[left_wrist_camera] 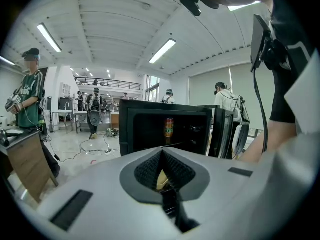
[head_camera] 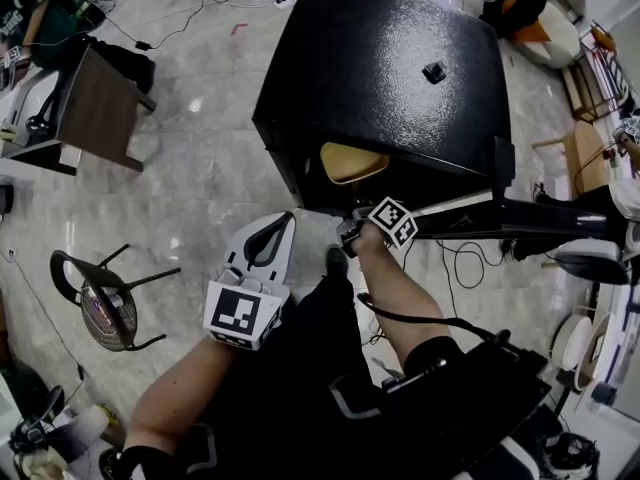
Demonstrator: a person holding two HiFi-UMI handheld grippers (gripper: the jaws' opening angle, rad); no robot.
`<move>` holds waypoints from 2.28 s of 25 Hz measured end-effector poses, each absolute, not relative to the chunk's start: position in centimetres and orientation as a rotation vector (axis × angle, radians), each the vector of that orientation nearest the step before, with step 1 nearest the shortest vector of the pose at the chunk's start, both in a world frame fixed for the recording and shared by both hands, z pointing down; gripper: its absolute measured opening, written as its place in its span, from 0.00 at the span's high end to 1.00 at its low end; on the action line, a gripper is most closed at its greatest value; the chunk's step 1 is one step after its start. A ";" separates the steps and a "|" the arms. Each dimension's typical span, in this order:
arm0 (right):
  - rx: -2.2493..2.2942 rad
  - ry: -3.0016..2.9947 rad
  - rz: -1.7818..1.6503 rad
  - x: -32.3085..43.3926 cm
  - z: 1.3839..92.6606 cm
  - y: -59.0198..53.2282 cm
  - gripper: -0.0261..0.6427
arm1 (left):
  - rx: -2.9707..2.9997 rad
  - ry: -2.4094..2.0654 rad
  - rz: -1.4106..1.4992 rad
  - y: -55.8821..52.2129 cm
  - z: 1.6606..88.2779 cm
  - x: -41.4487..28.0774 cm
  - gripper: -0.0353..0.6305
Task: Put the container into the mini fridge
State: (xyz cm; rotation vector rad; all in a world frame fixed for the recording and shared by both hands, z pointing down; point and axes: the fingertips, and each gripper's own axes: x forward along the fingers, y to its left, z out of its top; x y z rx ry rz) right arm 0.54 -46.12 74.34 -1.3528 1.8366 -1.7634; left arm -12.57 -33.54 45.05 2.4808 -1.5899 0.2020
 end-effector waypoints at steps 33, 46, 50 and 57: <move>-1.399 2.734 -0.912 -4.2 54.3 -38.0 0.93 | 2.533 -1.591 0.014 -29.0 41.9 -16.7 0.93; -1.578 2.847 -0.437 -2.0 42.3 -28.8 0.94 | 2.605 -1.551 -0.045 -25.9 39.1 -18.3 0.93; -1.688 2.785 -0.369 -0.5 38.8 -26.2 0.94 | 2.606 -1.508 -0.084 -25.1 37.7 -17.9 0.93; -1.748 2.799 -0.191 1.1 34.6 -23.8 0.94 | 2.692 -1.527 -0.064 -24.0 34.5 -16.9 0.93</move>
